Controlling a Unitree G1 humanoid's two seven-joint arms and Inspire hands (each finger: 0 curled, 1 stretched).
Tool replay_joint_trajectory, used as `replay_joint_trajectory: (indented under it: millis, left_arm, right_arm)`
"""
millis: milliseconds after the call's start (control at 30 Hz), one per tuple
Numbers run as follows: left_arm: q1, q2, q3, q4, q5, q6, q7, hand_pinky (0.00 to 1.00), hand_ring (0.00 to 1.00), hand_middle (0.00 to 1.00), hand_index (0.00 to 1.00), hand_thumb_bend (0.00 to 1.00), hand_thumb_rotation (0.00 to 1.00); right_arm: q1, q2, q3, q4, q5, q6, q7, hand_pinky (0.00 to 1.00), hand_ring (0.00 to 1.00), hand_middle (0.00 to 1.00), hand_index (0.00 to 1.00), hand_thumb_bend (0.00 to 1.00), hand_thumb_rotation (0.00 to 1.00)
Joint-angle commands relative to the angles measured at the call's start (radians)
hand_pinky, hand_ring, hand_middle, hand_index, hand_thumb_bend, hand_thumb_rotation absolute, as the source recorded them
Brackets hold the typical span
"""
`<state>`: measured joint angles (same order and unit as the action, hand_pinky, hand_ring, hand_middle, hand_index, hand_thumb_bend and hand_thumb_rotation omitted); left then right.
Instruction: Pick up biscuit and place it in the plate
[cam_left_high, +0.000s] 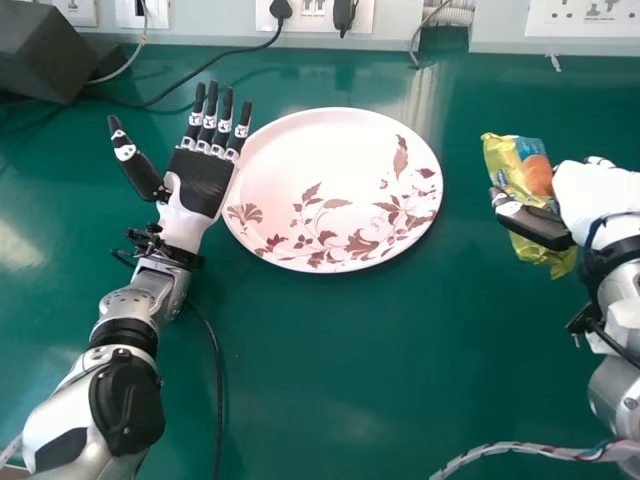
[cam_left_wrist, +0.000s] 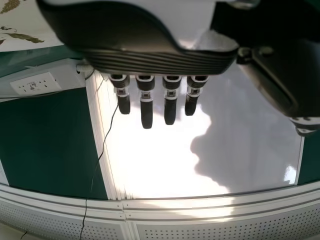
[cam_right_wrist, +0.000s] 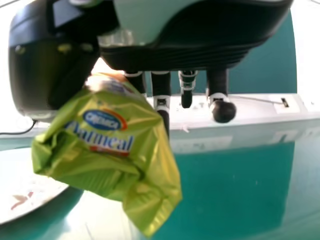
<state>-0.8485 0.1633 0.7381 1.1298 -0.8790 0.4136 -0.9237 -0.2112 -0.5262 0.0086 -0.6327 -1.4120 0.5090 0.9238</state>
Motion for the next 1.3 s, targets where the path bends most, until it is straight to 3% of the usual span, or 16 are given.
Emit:
replay_joint_trajectory:
  millis: [0, 567, 800, 1133, 1267]
  left_arm:
    - [0.06, -0.004, 0.005, 0.004, 0.008, -0.011, 0.012, 0.98, 0.89, 0.94, 0.99, 1.0, 0.47]
    - [0.081, 0.011, -0.006, -0.006, 0.023, -0.034, -0.014, 0.99, 0.91, 0.96, 0.99, 1.0, 0.52]
    - [0.085, 0.009, -0.006, -0.005, 0.027, -0.045, -0.003, 0.96, 0.85, 0.87, 1.0, 1.0, 0.53]
    - [0.086, 0.015, -0.004, 0.005, 0.026, -0.044, 0.01, 0.96, 0.8, 0.84, 1.0, 1.0, 0.56]
    - [0.086, 0.014, -0.005, 0.0, 0.026, -0.045, 0.019, 0.95, 0.82, 0.88, 1.0, 1.0, 0.59]
  right_arm:
    - [-0.013, 0.021, -0.016, -0.036, -0.018, -0.015, -0.003, 0.04, 0.1, 0.4, 0.5, 0.5, 0.0]
    - [-0.059, 0.105, -0.048, -0.116, -0.072, -0.144, 0.032, 0.04, 0.1, 0.42, 0.5, 0.51, 0.0]
    - [-0.064, 0.149, -0.049, -0.112, -0.058, -0.186, -0.091, 0.03, 0.09, 0.42, 0.5, 0.51, 0.0]
    - [-0.096, 0.201, -0.017, -0.063, -0.056, -0.237, -0.179, 0.03, 0.09, 0.42, 0.5, 0.51, 0.0]
    - [-0.119, 0.207, -0.004, -0.026, -0.051, -0.252, -0.22, 0.03, 0.09, 0.42, 0.5, 0.51, 0.0]
